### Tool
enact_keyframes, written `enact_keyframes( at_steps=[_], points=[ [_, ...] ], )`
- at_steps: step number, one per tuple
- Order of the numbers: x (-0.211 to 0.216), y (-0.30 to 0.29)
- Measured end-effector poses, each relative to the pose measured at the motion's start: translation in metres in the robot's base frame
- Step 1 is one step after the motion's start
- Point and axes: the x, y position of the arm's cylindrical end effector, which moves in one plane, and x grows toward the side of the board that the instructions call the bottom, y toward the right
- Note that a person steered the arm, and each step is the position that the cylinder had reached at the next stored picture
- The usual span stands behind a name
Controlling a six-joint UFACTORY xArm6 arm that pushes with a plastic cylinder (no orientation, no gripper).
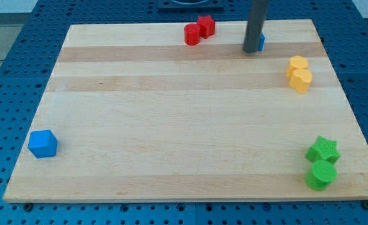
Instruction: Push the blue triangle to the top right corner of the board
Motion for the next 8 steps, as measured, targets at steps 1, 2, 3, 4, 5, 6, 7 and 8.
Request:
enact_keyframes(
  at_steps=[1, 2, 3, 4, 5, 6, 7, 8],
  points=[
    [-0.012, 0.002],
    [-0.009, 0.042],
    [-0.009, 0.056],
    [-0.012, 0.058],
    [-0.035, 0.065],
    [-0.042, 0.085],
    [-0.056, 0.093],
    [-0.052, 0.079]
  ],
)
